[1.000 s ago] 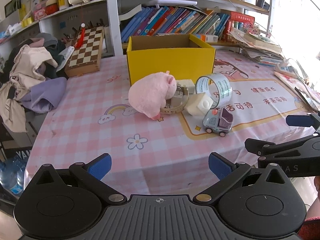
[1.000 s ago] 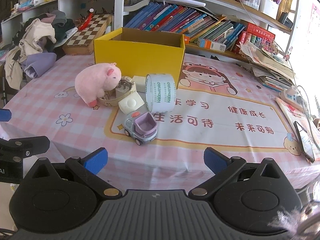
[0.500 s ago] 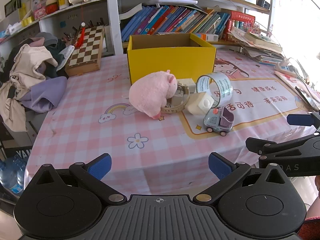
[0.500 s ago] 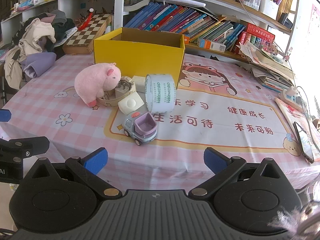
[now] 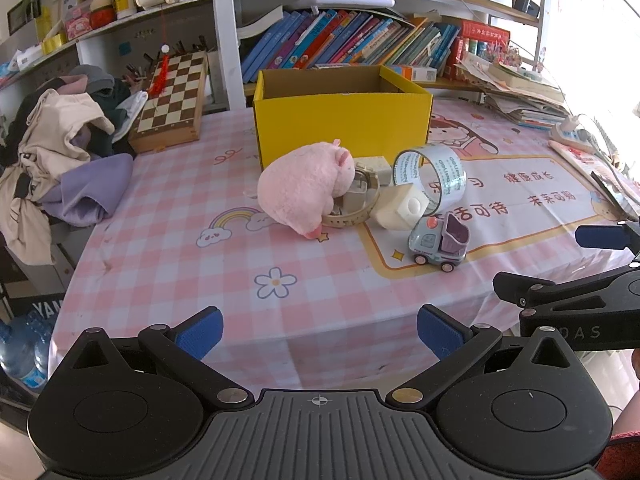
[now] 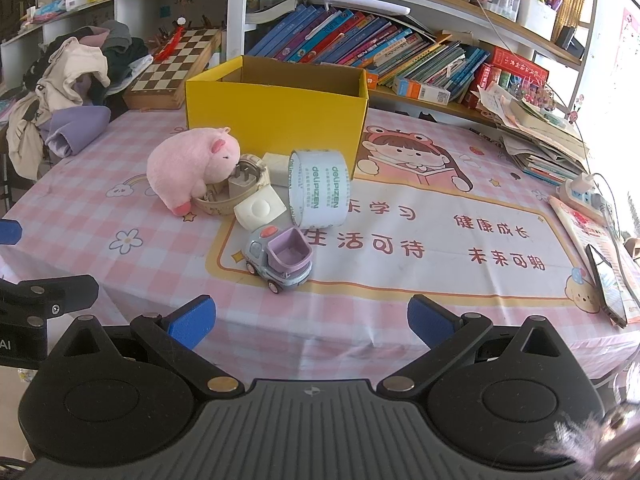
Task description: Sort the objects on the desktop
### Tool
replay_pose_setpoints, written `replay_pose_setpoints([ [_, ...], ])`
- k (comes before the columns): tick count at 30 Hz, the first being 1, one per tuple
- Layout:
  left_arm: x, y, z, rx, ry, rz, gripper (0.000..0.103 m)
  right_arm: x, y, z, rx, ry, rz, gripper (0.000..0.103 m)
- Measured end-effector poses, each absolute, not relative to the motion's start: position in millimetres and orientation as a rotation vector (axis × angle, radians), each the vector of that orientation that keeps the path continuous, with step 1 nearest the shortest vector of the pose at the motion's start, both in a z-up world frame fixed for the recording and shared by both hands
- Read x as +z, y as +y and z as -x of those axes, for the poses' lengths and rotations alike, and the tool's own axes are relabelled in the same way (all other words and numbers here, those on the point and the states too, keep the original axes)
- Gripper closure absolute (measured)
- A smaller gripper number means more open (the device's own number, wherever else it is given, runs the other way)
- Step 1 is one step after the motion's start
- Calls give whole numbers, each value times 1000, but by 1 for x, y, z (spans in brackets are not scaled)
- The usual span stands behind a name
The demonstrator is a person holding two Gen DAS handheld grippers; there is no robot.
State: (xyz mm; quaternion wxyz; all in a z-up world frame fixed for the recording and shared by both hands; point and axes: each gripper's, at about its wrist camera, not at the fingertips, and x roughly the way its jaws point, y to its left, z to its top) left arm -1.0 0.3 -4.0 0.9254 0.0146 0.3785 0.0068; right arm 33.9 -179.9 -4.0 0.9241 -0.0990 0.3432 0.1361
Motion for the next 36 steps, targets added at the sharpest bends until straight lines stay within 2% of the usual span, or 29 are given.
replay_pose_setpoints([
  [36, -13, 3, 1, -8, 804, -11, 0, -9, -175, -35, 296, 729, 222, 0],
])
